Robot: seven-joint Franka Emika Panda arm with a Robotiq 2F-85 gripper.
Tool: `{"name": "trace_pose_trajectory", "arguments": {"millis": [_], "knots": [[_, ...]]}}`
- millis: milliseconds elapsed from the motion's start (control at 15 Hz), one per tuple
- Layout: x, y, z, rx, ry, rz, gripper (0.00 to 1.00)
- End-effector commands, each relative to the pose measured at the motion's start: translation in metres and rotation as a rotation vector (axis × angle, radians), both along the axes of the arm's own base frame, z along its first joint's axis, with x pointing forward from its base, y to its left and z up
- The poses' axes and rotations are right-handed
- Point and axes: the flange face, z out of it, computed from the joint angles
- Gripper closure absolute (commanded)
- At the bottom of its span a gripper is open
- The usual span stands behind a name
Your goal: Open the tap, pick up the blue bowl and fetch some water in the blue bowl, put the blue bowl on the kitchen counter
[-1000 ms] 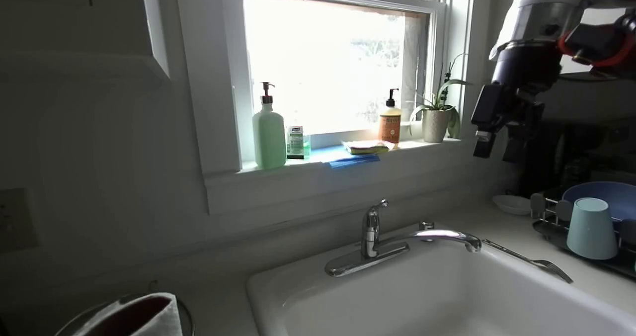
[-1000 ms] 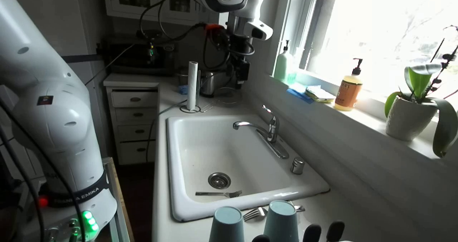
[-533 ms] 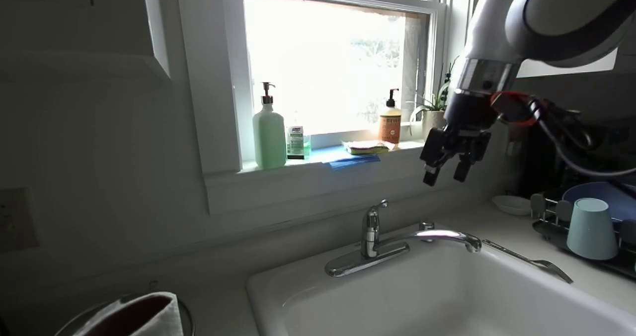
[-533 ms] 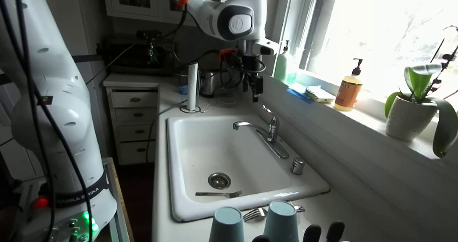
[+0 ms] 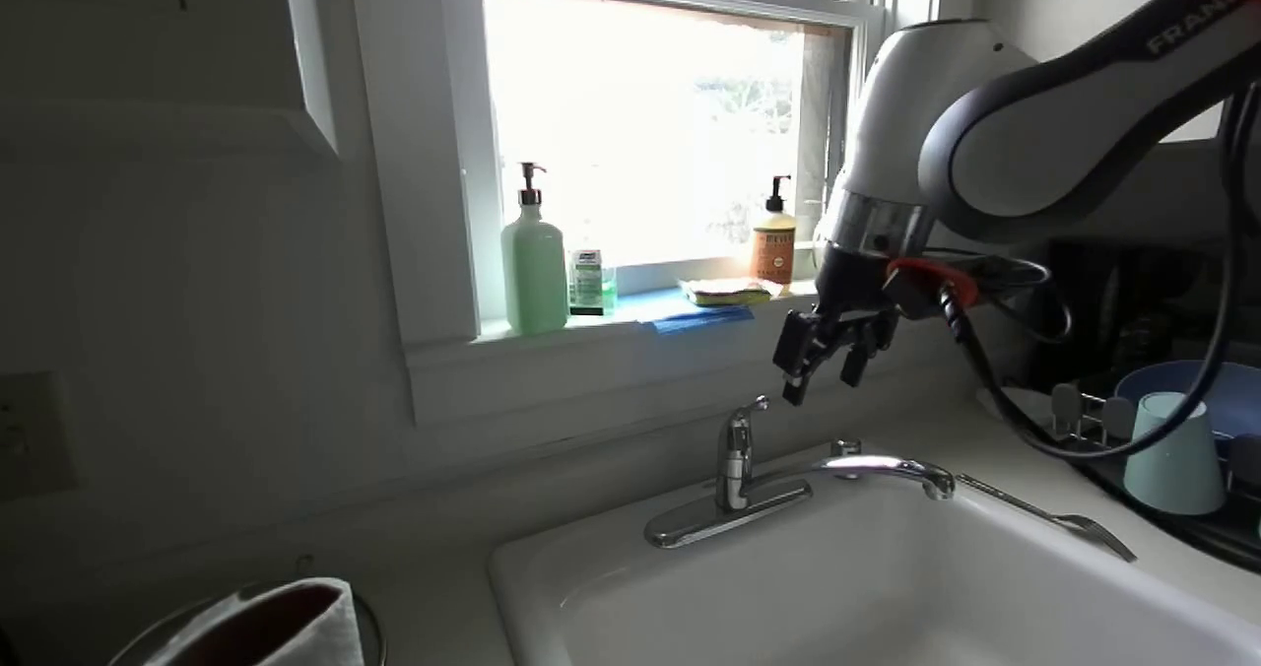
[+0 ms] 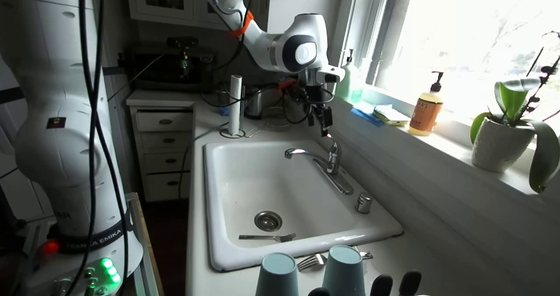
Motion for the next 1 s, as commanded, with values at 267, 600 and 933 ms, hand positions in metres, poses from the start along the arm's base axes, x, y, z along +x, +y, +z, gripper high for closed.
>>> {"name": "trace_pose_trajectory", "arguments": {"millis": [267,600,933], "knots": [[0.036,0.026,-0.019,-0.015,-0.038,0.046,0.29],[0.051,0.028,-0.024,-0.040,-0.076,0.073,0.65],[0.060,0.020,-0.024,-0.070,-0.107,0.083,0.96]]}}
